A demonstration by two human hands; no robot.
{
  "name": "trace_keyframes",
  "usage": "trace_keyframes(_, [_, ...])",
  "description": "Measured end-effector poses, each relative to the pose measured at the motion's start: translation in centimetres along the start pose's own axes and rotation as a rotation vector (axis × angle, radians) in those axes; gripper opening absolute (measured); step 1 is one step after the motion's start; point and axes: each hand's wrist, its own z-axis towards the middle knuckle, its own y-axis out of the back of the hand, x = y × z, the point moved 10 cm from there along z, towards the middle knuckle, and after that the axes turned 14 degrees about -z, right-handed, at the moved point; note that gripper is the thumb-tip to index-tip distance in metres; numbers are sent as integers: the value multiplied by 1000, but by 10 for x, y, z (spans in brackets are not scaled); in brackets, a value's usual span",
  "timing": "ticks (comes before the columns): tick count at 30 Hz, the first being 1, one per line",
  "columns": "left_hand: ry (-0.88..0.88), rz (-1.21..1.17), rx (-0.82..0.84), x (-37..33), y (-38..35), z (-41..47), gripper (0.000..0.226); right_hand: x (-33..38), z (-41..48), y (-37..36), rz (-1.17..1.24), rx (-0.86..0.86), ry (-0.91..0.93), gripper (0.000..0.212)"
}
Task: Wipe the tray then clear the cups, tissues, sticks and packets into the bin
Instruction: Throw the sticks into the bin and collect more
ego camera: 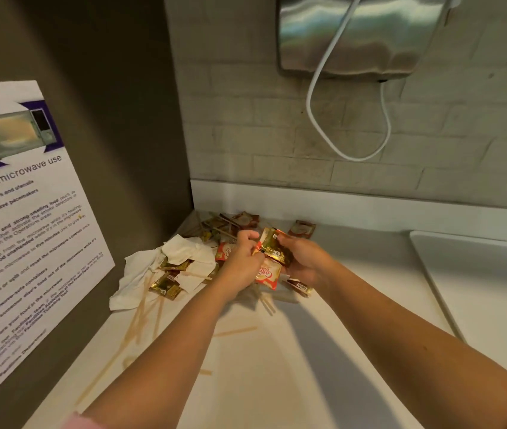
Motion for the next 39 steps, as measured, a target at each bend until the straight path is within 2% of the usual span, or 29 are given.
trace_keyframes(3, [27,19,41,7,-10,7,45,-2,8,10,-92,-15,-9,27])
trace_keyframes(5, [58,82,60,14,-11,15,44,-1,10,21,-147,-53,-13,28])
trace_keyframes(7, [78,160,24,21,-3,26,35,1,13,35,-184,-95,-5,19])
trace_keyframes(10, [52,272,-78,25,16,46,27,4,19,52,-202,-133,3,20])
trace_keyframes(14, [-8,502,-130,24,24,69,26,3,29,63,-243,-135,-21,31])
trace_keyframes(16, [-19,655,-117,25,21,81,30,1,36,69,-241,-139,-38,32])
trace_keyframes(19, [9,850,-10,35,13,93,46,-3,45,73,-237,-128,-62,22])
trace_keyframes(22, [30,876,78,44,9,97,62,-6,51,74,-223,-121,-78,12])
trace_keyframes(25, [73,923,93,49,14,102,69,-6,55,75,-218,-111,-70,21])
trace_keyframes(32, [136,999,100,57,25,112,58,-2,55,71,-195,-102,-43,29])
trace_keyframes(36, [153,1038,161,62,22,113,81,0,55,67,-189,-82,-37,24])
trace_keyframes(39, [194,1047,213,65,18,112,83,1,54,64,-181,-68,-30,23])
